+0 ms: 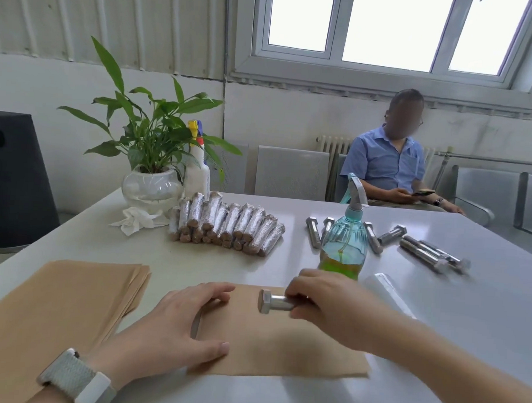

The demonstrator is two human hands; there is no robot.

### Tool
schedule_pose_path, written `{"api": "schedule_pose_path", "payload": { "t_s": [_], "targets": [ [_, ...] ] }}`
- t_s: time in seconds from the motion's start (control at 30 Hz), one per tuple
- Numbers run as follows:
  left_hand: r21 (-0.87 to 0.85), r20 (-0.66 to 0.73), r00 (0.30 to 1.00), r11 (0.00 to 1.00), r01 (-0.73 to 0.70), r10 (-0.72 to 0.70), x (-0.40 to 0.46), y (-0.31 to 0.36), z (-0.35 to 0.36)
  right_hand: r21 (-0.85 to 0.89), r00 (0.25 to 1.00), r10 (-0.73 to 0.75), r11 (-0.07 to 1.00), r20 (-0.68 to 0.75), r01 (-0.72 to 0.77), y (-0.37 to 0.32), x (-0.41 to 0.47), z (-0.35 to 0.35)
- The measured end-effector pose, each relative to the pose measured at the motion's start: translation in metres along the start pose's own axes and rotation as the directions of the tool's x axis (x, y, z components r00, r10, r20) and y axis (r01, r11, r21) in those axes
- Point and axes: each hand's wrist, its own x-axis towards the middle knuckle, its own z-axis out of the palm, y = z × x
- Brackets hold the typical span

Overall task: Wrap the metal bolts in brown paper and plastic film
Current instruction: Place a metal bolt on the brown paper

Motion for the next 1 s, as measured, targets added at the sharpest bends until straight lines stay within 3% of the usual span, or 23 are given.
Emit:
{"api": "schedule_pose_path", "payload": {
  "t_s": [0.13, 1.0],
  "targets": [
    [0.010, -0.004, 1.000, 1.000, -0.002, 0.002, 0.000, -0.002, 0.000, 0.015, 0.998, 0.021, 1.000, 0.064, -0.022, -0.010, 0.013, 0.026],
    [0.023, 0.055, 0.998, 1.000, 0.017, -0.019, 0.000, -0.008, -0.001, 0.127, 0.997, -0.008, 0.992, -0.082, 0.019, -0.012, 0.014, 0.055]
  ]
}}
